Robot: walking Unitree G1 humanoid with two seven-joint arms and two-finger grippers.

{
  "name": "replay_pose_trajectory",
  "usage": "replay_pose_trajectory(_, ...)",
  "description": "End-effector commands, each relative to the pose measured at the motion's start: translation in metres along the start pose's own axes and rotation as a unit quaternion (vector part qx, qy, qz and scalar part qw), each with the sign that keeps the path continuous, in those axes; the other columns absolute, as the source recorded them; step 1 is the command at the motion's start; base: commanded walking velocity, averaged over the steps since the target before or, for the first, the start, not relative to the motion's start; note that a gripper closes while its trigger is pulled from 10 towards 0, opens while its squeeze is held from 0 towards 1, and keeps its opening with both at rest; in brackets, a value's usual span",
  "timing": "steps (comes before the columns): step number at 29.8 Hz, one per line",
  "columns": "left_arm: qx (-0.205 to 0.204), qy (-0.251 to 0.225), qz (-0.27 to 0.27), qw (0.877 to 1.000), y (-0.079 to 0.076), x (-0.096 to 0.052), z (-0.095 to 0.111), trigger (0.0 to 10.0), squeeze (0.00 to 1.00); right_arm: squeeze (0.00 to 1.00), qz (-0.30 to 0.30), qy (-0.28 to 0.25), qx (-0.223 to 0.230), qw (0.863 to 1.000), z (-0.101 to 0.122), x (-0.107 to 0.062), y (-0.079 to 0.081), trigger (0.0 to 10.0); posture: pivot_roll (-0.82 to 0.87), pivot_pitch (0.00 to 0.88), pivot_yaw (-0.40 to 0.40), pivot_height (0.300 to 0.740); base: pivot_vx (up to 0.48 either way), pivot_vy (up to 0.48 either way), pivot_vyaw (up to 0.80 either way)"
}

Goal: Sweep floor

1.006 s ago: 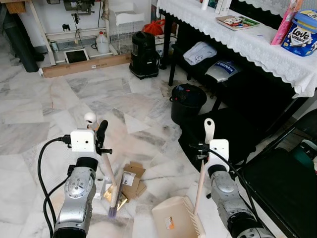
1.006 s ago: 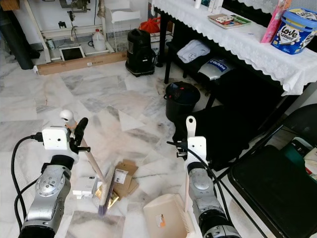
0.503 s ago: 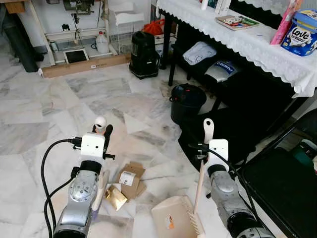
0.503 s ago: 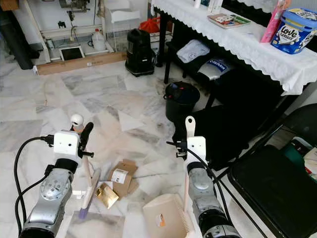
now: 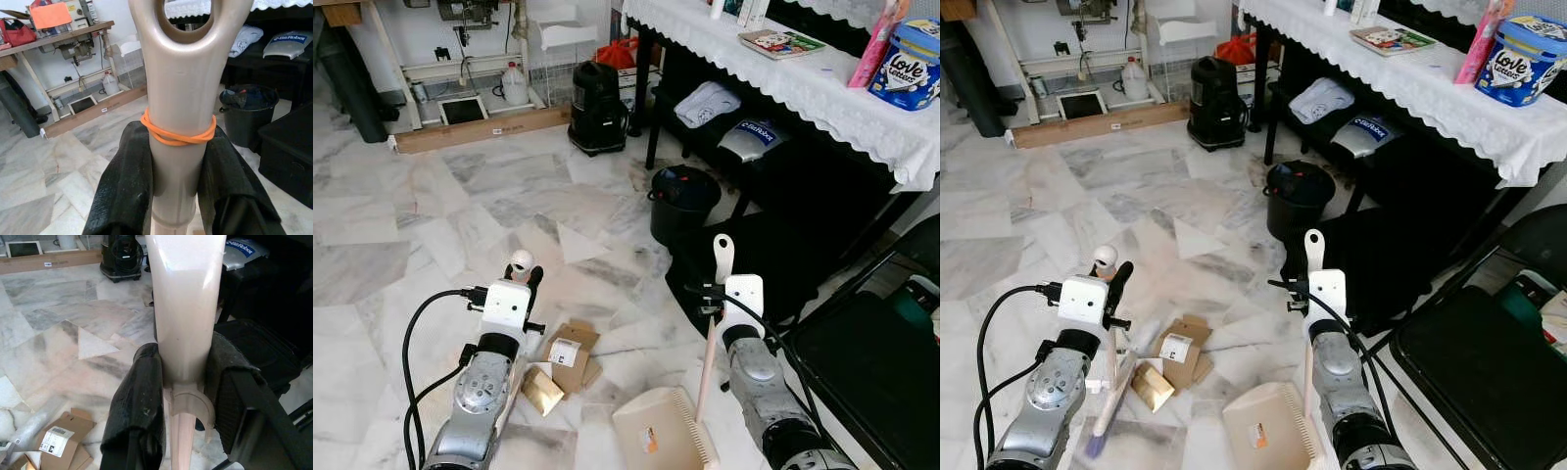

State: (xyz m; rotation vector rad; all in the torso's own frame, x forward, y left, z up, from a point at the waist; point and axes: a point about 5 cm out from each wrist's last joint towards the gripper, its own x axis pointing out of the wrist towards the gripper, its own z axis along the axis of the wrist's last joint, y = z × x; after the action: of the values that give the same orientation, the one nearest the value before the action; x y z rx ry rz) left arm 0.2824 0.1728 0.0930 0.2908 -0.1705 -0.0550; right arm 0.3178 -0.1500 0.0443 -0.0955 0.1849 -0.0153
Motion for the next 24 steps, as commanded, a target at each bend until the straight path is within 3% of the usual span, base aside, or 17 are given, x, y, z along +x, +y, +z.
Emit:
replay_pose_trajectory(1,0.018,-0.008,-0.012,1.0,-0.0024,0.0007,0.0003,10.0,0.0,0.0,-0.001,-0.011,0.0,1.0,0.0057,0.0024,-0.0011,10.0,0.05,0.079,-0.093,0.74,0.0,0.0,0.0)
replay_pose_trajectory(11,-0.007,0.008,-0.026,1.0,-0.0079,0.0011,-0.0065,10.0,0.0,0.0,-0.001,-0.011,0.0,1.0,0.0059,0.0028,-0.0011,10.0,0.05,0.081,-0.094,0.74,0.0,0.0,0.0)
replay_pose_trajectory(24,-0.096,0.022,-0.021,0.995,-0.0061,0.0042,-0.009,10.0,0.0,0.0,0.001,-0.011,-0.001,1.0,0.0057,0.0026,-0.0007,10.0,0.05,0.079,-0.095,0.74,0.0,0.0,0.0)
